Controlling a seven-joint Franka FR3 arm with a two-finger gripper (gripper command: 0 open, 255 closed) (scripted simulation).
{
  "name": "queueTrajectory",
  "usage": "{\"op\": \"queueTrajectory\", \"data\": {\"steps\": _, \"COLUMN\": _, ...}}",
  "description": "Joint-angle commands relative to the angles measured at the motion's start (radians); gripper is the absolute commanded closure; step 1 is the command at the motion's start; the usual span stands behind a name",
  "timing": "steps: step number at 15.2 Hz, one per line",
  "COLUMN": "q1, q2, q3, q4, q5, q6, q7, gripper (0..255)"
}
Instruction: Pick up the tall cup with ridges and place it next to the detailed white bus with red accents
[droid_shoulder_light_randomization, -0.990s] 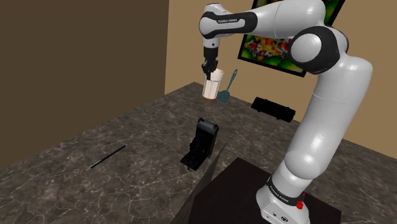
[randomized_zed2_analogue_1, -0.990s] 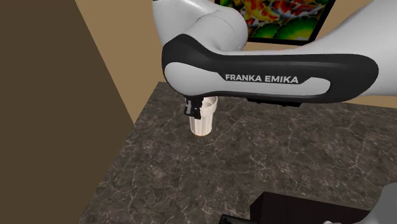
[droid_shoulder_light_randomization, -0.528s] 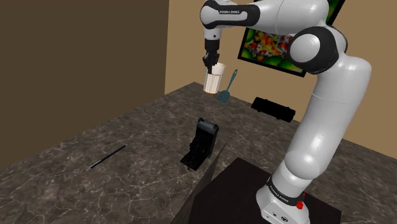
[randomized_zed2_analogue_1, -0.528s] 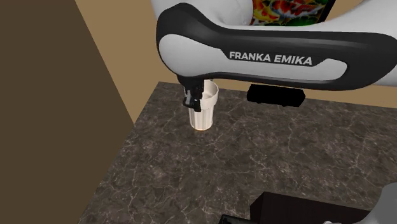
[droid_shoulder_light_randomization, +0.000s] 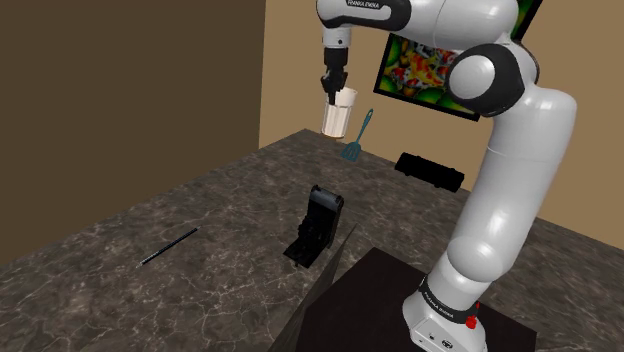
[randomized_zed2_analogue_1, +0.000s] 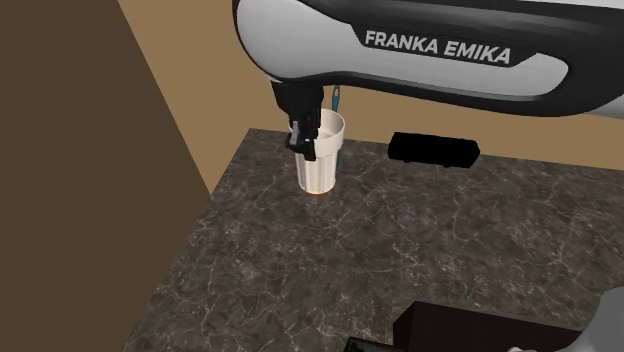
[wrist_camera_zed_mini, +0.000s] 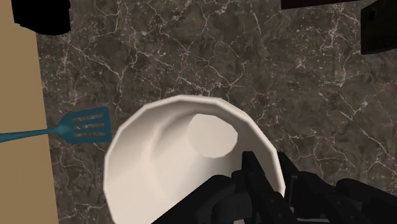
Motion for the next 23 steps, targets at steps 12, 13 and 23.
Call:
{"op": "queueTrajectory", "data": {"steps": 12, "q1": -0.076, "q2": -0.2, "q3": -0.062, "q4": -0.199, "q5": -0.026, "q6": 0.019, "q7": -0.14, "gripper": 255}}
{"op": "queueTrajectory", "data": {"steps": 13, "q1": -0.085, "q2": -0.222, "q3": -0.072, "q4": -0.226, "q5": -0.031, "q6": 0.026, "q7": -0.158, "gripper": 255}}
{"op": "queueTrajectory", "data": {"steps": 23, "q1": -0.178, "q2": -0.391, "q3": -0.182, "q4": -0.414, "q5": -0.087, "q6": 0.079, "q7": -0.351, "gripper": 255}}
